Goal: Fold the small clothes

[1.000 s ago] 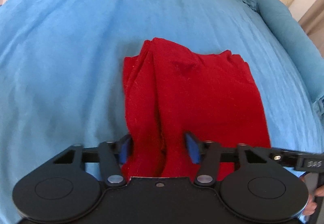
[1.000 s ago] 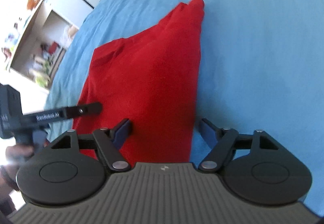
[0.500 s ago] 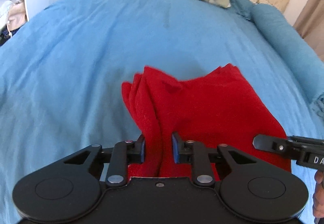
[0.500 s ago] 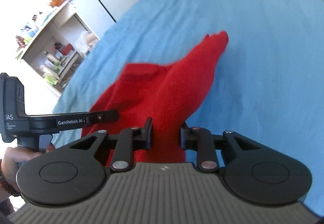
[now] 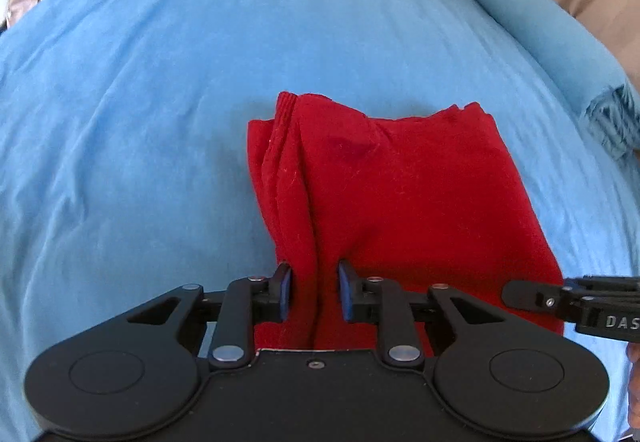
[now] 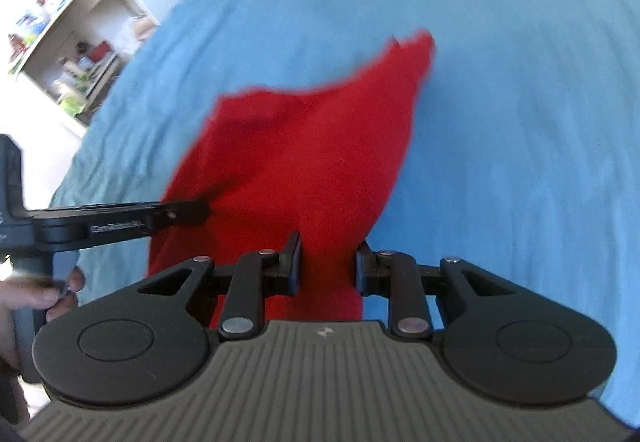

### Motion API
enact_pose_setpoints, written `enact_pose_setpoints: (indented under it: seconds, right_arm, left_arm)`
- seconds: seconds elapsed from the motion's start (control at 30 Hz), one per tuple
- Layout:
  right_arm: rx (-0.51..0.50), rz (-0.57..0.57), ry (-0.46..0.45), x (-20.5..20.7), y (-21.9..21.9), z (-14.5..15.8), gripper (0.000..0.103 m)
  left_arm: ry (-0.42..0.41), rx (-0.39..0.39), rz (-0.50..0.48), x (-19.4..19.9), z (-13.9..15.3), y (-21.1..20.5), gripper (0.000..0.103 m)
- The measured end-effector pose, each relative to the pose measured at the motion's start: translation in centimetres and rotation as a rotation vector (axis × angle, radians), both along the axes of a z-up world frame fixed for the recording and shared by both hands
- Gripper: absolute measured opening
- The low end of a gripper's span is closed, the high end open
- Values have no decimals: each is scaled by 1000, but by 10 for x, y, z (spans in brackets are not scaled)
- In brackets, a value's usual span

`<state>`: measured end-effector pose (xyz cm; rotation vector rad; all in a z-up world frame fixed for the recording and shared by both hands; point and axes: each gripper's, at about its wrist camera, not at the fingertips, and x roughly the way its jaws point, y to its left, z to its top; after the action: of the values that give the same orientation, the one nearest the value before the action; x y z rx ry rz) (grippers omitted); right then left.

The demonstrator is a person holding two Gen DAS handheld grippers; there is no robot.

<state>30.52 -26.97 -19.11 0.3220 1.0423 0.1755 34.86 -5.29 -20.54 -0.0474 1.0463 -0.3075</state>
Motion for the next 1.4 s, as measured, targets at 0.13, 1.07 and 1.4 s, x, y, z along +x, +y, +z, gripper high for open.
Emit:
enact_pose_setpoints:
  seconds: [0.13,1.07,1.4]
  right_arm:
    - [-2,-62,20,-1,-6,-26,52]
    - [-188,-116,-358,-71,9,48,102]
    - [-320,-263,-281,-213,35,178,103]
  left_arm:
    - [-21,70,27,8,-5,4,74]
    - [-383,134,61,-92,99,14,101]
    - [-252,194,140,-230,189,25,103]
